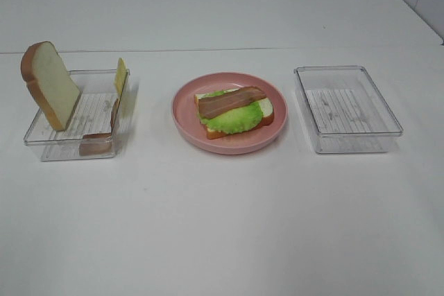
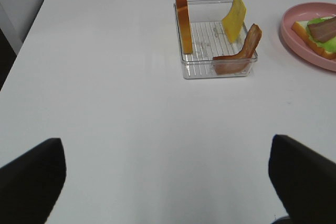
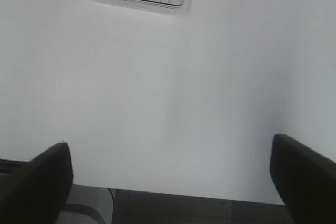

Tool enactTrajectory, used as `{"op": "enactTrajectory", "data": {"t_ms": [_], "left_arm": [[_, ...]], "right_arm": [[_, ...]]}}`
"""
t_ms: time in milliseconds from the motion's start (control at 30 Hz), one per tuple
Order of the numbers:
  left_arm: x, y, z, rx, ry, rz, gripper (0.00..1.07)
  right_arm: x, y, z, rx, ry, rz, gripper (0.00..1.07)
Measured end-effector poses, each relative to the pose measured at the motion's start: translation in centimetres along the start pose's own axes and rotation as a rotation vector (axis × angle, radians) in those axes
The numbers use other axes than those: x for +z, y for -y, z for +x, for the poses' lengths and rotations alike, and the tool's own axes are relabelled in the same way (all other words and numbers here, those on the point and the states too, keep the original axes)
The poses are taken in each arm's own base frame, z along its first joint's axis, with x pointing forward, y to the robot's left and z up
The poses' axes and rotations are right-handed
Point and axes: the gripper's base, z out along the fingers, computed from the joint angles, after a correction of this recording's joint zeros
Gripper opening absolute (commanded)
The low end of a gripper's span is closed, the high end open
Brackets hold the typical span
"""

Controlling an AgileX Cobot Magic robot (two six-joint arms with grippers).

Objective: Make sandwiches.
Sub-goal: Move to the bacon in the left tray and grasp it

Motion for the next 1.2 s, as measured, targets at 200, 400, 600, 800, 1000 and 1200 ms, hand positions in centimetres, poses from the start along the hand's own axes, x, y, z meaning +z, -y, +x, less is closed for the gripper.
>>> {"op": "enactTrajectory", "data": {"t_ms": [200, 400, 600, 800, 1000, 1200], "left_arm": [[0.0, 0.0, 0.0, 0.0, 0.0, 0.0, 0.98], [0.0, 0.0, 0.0, 0.0, 0.0, 0.0, 0.98], [0.0, 0.0, 0.0, 0.0, 0.0, 0.0, 0.98], [0.0, 0.0, 0.0, 0.0, 0.0, 0.0, 0.98], [0.0, 0.0, 0.0, 0.0, 0.0, 0.0, 0.98], [0.0, 0.0, 0.0, 0.0, 0.0, 0.0, 0.98]], "right_arm": [[-0.6, 0.1, 5.0, 0.003, 0.058, 0.011, 0.99], [-0.2, 0.3, 10.0, 0.005, 0.164, 0.038, 0.99], [0.6, 0.2, 13.4, 0.034, 0.278, 0.037, 0.99], [2.0, 0.2, 16.3, 0.16, 0.375, 0.076, 0.99], [2.5, 0.0, 18.3, 0.254, 0.468, 0.12, 0.99], [2.2, -0.5, 20.0, 0.264, 0.581, 0.139, 0.99]]}}
